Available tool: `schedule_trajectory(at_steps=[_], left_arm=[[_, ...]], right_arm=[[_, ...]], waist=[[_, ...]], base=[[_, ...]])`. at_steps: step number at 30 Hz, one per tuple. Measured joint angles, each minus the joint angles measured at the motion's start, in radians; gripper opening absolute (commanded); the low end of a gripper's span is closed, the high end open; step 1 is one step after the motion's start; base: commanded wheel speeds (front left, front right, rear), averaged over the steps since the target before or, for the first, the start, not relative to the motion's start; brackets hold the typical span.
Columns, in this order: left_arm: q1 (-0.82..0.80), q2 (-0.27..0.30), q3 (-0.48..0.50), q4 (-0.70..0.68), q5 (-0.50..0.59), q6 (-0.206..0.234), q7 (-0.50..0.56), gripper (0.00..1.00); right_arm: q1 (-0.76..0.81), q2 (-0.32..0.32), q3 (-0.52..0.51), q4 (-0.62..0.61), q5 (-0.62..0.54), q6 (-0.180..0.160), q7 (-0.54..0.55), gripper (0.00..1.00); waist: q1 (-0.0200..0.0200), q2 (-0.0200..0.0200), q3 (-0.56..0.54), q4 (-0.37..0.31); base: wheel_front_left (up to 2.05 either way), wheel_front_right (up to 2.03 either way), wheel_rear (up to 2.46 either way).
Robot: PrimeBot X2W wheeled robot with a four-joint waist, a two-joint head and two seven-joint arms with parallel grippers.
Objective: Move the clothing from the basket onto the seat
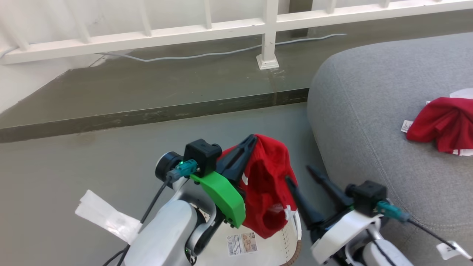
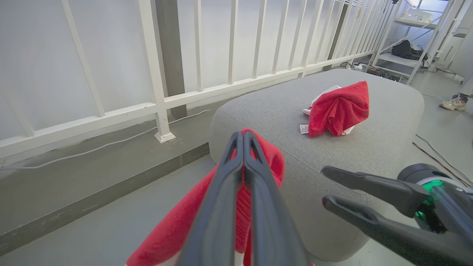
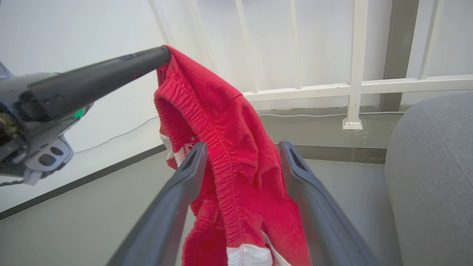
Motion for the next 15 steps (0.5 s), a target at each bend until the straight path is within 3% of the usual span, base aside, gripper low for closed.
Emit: schedule_trajectory(at_steps=[15], left_arm=[[0.020,0.003,-0.060,-0.113,-0.010,0.018,0.071,0.00]], right_arm=[[-0.108,0.007,0.142,0.098,-0.012,0.004,0.030,1.00]], waist=[[0.0000,0.0000,-0.008,0.063]], base=[[0.00,0.00,0.00]])
